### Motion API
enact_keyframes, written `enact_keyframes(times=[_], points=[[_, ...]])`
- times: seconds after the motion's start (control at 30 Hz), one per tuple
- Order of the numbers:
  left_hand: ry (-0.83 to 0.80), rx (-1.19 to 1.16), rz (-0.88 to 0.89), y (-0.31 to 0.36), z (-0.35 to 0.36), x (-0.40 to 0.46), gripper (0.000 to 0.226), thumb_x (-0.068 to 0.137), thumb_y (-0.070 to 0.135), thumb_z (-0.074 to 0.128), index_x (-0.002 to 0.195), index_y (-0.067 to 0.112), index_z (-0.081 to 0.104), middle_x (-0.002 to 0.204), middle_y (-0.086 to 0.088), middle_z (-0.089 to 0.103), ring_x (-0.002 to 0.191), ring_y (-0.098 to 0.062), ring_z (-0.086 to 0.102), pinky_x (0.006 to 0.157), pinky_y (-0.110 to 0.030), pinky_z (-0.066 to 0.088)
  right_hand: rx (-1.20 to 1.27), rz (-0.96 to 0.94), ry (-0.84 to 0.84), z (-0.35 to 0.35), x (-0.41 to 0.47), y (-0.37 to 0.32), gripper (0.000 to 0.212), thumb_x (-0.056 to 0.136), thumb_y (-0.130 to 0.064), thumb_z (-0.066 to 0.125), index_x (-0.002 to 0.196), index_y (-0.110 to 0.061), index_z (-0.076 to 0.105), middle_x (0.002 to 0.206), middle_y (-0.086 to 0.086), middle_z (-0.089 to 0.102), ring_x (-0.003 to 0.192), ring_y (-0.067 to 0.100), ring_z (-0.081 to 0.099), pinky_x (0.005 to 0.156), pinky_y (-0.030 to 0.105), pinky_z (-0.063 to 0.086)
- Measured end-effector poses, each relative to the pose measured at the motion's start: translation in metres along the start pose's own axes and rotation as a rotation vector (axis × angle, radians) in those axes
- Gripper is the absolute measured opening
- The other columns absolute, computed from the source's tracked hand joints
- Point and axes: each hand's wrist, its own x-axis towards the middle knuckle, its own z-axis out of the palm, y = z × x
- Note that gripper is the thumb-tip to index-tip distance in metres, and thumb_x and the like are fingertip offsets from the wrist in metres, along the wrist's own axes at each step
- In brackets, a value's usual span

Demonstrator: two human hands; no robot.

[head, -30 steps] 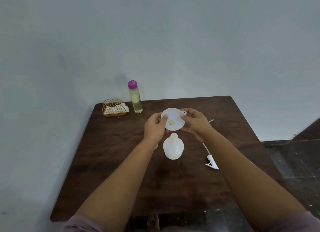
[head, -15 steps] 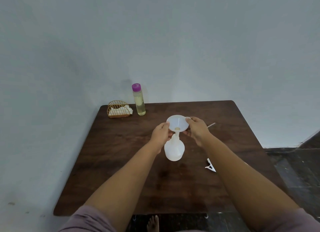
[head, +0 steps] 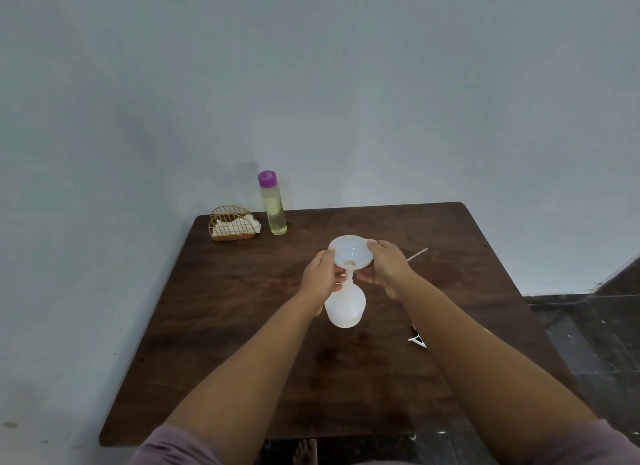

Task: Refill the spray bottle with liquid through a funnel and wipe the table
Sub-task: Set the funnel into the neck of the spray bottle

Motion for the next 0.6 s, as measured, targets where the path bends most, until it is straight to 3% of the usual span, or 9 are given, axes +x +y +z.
enact_keyframes(times=[0.17, 0.6], points=[[0.015, 0.013, 0.005, -0.002, -0.001, -0.001, 0.024, 0.104, 0.039, 0.036, 0.117, 0.024, 0.05, 0.117, -0.009, 0.063, 0.101, -0.024, 0.065, 0.09, -0.036, 0.054, 0.028, 0.019, -0.022, 0.0, 0.001, 0.001, 0.03, 0.101, -0.027, 0.043, 0.127, -0.014, 0.051, 0.123, 0.01, 0.056, 0.103, 0.028, 0.062, 0.085, 0.043, 0.058], [0.062, -0.002, -0.001, -0.013, -0.006, 0.001, 0.015, 0.103, 0.033, 0.041, 0.108, 0.024, 0.052, 0.117, -0.006, 0.062, 0.105, -0.022, 0.063, 0.089, -0.034, 0.055, -0.056, 0.017, -0.027, 0.005, 0.006, 0.016, 0.03, 0.102, -0.031, 0.041, 0.125, -0.015, 0.052, 0.123, 0.01, 0.057, 0.105, 0.027, 0.061, 0.088, 0.044, 0.057]])
